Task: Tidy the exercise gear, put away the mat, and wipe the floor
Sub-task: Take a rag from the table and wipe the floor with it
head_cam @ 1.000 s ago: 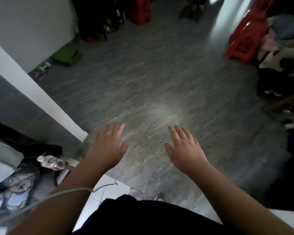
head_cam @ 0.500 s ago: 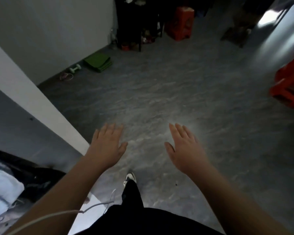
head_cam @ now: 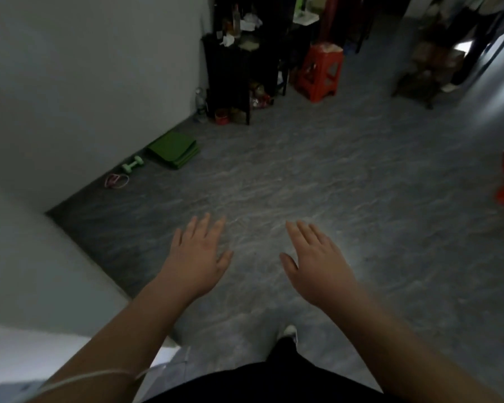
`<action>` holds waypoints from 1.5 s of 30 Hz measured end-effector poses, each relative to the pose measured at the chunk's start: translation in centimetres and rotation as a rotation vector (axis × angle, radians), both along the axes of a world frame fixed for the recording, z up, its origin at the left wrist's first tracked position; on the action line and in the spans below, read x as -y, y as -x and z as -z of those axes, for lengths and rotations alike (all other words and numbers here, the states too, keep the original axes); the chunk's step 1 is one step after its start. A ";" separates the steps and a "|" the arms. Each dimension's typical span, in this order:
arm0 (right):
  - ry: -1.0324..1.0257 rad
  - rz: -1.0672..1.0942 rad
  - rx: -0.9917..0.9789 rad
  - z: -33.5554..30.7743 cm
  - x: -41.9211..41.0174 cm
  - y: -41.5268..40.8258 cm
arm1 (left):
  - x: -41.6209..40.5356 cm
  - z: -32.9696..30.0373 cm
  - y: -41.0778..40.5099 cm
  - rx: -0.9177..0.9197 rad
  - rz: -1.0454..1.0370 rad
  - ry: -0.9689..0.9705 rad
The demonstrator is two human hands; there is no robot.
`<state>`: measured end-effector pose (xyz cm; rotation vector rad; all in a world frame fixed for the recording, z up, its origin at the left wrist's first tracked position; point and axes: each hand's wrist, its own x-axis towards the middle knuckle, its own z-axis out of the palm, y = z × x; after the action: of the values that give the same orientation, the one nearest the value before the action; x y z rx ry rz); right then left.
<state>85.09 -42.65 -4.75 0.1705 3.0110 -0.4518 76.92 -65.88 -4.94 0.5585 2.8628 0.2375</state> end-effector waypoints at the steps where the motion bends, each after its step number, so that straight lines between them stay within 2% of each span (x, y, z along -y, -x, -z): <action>1: 0.006 -0.002 -0.001 0.3 -0.6 2.1 | -0.4 0.3 2.0 0.002 0.001 0.005; 7: 0.008 -0.024 -0.030 2.0 -5.7 15.9 | -5.1 2.7 15.6 -0.012 -0.018 0.035; 14: -0.016 -0.109 -0.017 0.8 -11.2 35.1 | -9.9 0.9 33.1 0.027 -0.109 -0.036; 21: -0.029 -0.195 0.018 0.8 -11.8 52.4 | -10.6 1.6 47.9 0.072 -0.176 -0.075; 25: -0.036 -0.174 0.030 2.0 -11.6 63.0 | -9.8 3.4 58.8 0.089 -0.193 -0.069; 29: -0.030 -0.122 0.036 2.5 -10.6 74.8 | -9.2 4.2 71.2 0.102 -0.144 -0.082; 36: 0.014 -0.038 0.029 0.8 -9.3 91.8 | -9.6 1.9 90.3 0.074 -0.019 -0.012; 45: 0.031 0.049 0.020 3.1 -15.7 109.3 | -17.8 2.8 110.3 0.077 0.059 -0.032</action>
<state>-24.20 -26.98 -7.88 0.2454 2.9838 -0.4977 -33.41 -48.10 -7.74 0.6246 2.7681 0.2897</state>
